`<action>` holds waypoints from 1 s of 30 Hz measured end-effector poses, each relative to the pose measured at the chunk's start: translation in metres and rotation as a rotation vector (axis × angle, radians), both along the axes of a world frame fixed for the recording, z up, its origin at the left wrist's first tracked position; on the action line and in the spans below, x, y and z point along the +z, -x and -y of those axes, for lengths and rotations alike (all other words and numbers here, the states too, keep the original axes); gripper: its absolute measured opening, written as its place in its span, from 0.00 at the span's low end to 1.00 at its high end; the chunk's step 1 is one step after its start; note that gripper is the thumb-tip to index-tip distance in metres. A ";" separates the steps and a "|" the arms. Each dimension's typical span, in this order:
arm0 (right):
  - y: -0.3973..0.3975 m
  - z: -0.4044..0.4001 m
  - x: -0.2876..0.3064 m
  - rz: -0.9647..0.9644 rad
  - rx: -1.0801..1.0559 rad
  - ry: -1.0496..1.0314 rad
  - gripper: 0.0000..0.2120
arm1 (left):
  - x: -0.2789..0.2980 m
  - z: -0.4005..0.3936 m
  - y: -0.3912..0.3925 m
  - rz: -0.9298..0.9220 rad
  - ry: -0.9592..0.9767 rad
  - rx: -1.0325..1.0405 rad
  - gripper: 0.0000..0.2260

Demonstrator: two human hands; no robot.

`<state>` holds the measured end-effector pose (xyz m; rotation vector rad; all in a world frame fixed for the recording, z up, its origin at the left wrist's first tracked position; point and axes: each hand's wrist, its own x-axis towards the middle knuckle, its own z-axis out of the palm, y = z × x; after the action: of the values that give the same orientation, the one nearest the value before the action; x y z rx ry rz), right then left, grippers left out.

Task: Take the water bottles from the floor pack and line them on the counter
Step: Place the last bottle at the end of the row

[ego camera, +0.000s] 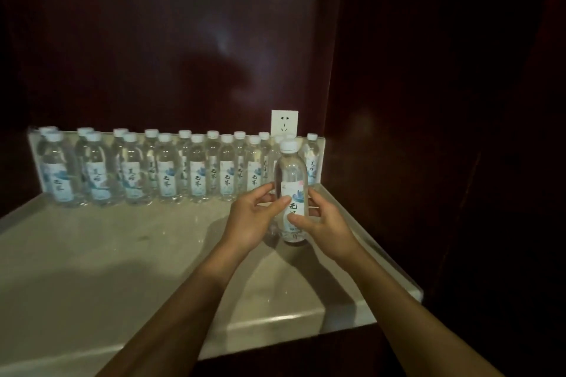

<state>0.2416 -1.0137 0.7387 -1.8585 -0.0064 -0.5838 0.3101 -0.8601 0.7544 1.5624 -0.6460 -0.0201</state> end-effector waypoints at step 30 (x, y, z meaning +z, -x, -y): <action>-0.177 0.134 -0.049 -0.070 -0.191 -0.039 0.23 | -0.032 0.161 -0.142 0.093 -0.233 0.039 0.16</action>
<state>0.4184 -1.1478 0.6897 -1.8529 0.2295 -0.6452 0.4520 -1.0207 0.7222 1.8087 -0.7058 0.0070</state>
